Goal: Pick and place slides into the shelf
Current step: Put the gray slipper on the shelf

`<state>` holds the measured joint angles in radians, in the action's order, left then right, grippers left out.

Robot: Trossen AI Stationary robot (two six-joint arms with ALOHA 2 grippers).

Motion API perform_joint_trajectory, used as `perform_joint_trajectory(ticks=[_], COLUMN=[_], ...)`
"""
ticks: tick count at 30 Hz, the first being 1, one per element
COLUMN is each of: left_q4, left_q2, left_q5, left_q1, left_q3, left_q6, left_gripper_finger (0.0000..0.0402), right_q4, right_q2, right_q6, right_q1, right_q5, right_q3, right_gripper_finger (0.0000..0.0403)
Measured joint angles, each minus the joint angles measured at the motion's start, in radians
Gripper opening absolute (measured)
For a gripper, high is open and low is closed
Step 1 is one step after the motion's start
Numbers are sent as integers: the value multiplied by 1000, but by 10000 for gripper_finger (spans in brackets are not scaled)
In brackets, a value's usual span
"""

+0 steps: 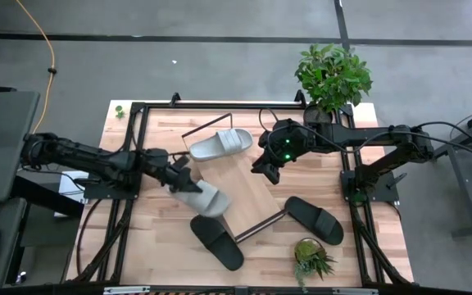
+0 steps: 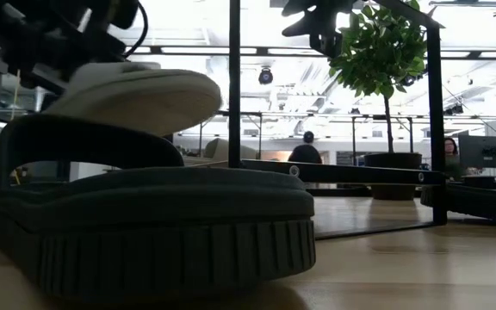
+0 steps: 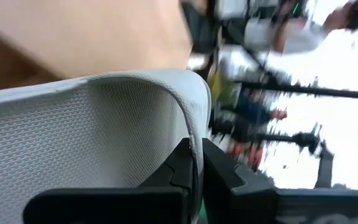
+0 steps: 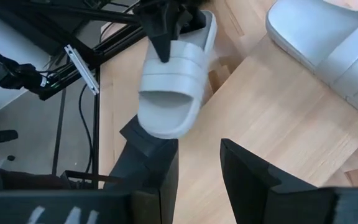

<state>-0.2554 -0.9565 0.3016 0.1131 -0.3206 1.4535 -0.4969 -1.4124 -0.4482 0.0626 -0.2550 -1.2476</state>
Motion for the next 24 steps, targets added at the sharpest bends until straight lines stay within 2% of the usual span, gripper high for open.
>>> perform_joint_trajectory(ticks=[12,16,24], left_q4=[-141,-140,-140], left_q2=[0,0,0], left_q5=[-234,-294,-366], left_q1=[72,70,70], left_q3=[0,0,0], left_q6=[47,43,37], left_gripper_finger=[4,3,3], right_q4=[-23,5,475], right_q2=[0,0,0], right_q6=[-129,-204,-428], right_q1=[2,18,22], right_q5=[250,246,156], right_q3=[10,93,330], right_gripper_finger=[110,110,110])
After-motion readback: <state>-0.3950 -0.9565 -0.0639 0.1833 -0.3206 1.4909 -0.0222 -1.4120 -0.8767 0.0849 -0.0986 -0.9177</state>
